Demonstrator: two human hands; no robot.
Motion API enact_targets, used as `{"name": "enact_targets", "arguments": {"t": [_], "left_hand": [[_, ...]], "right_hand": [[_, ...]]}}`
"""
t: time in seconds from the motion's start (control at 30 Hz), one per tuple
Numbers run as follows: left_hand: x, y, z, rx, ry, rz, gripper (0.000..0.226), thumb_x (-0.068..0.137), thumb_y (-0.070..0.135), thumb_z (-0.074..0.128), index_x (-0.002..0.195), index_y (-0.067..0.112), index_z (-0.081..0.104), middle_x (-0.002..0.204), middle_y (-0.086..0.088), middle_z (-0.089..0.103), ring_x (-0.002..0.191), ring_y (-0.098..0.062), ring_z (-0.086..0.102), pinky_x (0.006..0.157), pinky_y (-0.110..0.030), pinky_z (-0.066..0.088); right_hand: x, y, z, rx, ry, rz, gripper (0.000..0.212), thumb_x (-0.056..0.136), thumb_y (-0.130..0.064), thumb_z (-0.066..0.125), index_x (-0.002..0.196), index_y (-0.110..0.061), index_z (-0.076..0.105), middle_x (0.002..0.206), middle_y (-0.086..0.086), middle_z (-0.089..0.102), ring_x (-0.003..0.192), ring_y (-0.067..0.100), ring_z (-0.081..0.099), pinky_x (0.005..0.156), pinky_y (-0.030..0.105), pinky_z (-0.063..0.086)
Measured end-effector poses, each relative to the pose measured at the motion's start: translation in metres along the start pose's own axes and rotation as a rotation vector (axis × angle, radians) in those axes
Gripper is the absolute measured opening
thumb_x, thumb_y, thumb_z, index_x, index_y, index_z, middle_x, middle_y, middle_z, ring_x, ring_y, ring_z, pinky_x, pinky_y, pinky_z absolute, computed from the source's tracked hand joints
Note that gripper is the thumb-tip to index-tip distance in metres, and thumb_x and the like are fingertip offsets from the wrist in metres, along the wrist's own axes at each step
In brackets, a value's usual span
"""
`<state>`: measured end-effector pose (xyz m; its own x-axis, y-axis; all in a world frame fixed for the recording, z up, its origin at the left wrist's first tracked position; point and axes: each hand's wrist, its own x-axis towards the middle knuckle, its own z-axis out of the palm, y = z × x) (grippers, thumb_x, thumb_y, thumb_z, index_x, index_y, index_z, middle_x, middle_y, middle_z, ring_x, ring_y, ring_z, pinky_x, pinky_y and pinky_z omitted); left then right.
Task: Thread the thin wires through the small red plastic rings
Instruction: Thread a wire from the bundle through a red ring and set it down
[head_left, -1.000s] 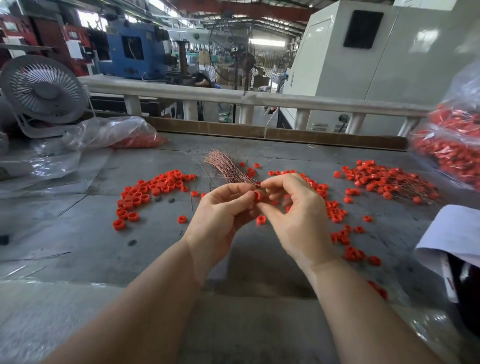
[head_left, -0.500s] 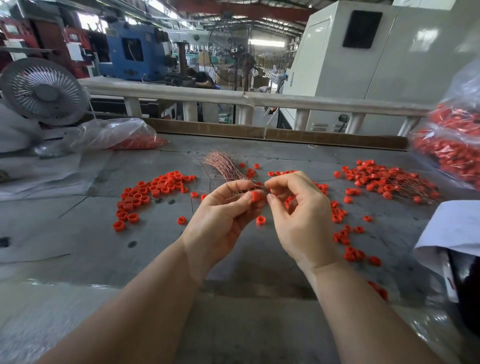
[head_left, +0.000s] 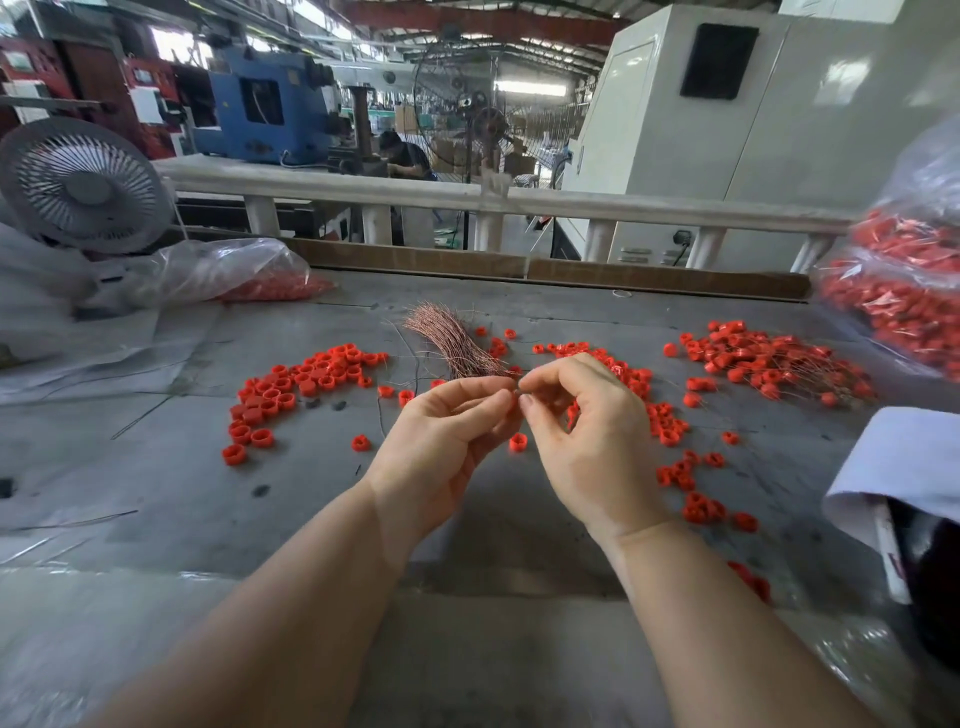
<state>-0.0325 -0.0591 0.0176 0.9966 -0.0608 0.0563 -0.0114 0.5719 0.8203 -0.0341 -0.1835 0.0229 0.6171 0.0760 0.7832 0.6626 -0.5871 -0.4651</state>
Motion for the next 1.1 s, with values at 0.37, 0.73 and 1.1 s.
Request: {"name": "enact_targets", "arguments": {"t": [0.37, 0.73, 1.1], "left_hand": [[-0.0004, 0.0013, -0.0035, 0.316, 0.108, 0.146, 0.019, 0.075, -0.011, 0.064, 0.076, 0.007, 0.06, 0.059, -0.002, 0.061, 0.054, -0.007, 0.061, 0.056, -0.017, 0.052], [0.0002, 0.0036, -0.0032, 0.207, 0.103, 0.158, 0.017, 0.078, -0.009, 0.062, 0.077, 0.008, 0.06, 0.057, 0.001, 0.064, 0.055, -0.008, 0.061, 0.059, -0.017, 0.053], [0.0003, 0.0046, 0.0, 0.047, 0.043, 0.041, 0.014, 0.082, -0.008, 0.056, 0.085, 0.004, 0.063, 0.064, -0.004, 0.067, 0.056, -0.008, 0.061, 0.06, -0.017, 0.054]], "right_hand": [[-0.0009, -0.0004, 0.0027, 0.047, -0.074, 0.042, 0.006, 0.08, 0.001, 0.064, 0.078, -0.005, 0.065, 0.076, 0.002, 0.06, 0.066, 0.024, 0.063, 0.061, 0.043, 0.051], [-0.0005, -0.0018, 0.0021, 0.009, -0.021, 0.015, 0.008, 0.078, 0.001, 0.064, 0.077, -0.008, 0.065, 0.075, -0.001, 0.059, 0.064, 0.013, 0.054, 0.06, 0.03, 0.048], [0.0014, 0.0021, 0.0015, -0.093, -0.031, 0.1, 0.02, 0.083, -0.002, 0.063, 0.1, -0.009, 0.069, 0.096, 0.0, 0.064, 0.074, 0.013, 0.058, 0.071, 0.023, 0.046]]}}
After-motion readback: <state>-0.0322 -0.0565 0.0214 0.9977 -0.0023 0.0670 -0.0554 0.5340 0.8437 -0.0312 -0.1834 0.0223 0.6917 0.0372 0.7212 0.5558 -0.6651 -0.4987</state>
